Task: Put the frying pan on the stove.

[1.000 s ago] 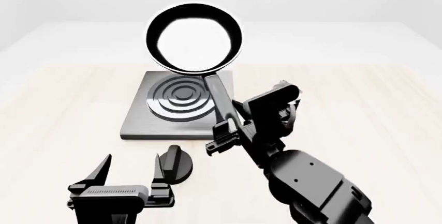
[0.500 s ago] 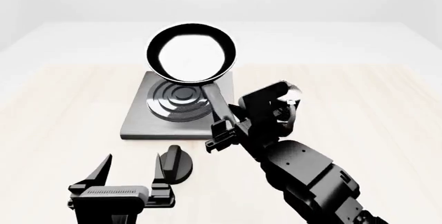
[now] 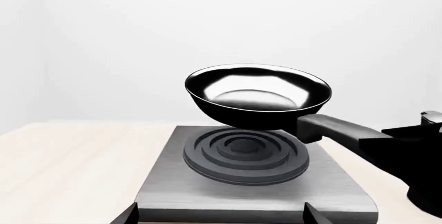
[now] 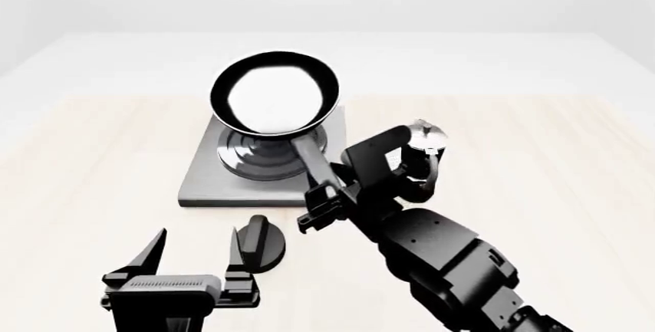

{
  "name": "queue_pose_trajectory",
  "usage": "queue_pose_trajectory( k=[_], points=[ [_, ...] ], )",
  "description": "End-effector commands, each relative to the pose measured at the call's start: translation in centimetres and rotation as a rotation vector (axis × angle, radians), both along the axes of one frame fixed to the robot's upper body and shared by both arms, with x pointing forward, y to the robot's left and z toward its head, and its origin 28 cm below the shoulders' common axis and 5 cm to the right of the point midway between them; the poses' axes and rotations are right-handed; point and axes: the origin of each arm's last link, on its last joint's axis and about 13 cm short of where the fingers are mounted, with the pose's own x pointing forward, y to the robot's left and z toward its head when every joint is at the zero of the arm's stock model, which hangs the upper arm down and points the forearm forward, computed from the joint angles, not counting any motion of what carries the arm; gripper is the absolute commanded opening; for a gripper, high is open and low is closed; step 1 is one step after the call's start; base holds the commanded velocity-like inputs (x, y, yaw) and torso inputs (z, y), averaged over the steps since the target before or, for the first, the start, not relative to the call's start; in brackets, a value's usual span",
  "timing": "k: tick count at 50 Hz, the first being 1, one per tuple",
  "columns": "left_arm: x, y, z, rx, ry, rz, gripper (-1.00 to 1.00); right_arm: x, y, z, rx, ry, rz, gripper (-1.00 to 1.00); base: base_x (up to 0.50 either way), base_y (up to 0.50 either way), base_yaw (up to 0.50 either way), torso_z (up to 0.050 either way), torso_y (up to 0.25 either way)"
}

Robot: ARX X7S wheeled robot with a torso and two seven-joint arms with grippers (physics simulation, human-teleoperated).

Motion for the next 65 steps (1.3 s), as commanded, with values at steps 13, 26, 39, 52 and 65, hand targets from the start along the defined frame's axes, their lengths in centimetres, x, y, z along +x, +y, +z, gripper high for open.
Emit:
queue_pose_trajectory(
  k=[13, 26, 39, 52, 65],
  points=[
    [0.0, 0.1, 0.1, -0.003, -0.001, 0.005, 1.0, 0.9, 0.6, 0.8, -0.006, -0.067, -0.003, -1.0, 0.0, 0.0, 0.0, 0.0, 0.002],
    [0.0, 0.1, 0.1, -0.001, -0.002, 0.006, 1.0, 1.0, 0.7, 0.3, -0.012, -0.059, -0.004, -1.0, 0.0, 0.0, 0.0, 0.001, 0.002],
    [0.0, 0.1, 0.0, 0.003, -0.002, 0.008, 1.0, 1.1, 0.7, -0.4, -0.012, -0.05, -0.005, -1.0, 0.0, 0.0, 0.0, 0.001, 0.002],
    [0.0, 0.2, 0.2, -0.001, -0.006, 0.01, 1.0, 1.3, 0.8, -0.4, -0.021, -0.045, 0.002, -1.0, 0.0, 0.0, 0.0, 0.0, 0.002],
    [-0.1, 0.2, 0.2, 0.002, -0.01, 0.01, 1.0, 1.5, 0.7, -0.4, -0.031, -0.023, -0.007, 1.0, 0.0, 0.0, 0.0, 0.001, 0.002]
  ],
)
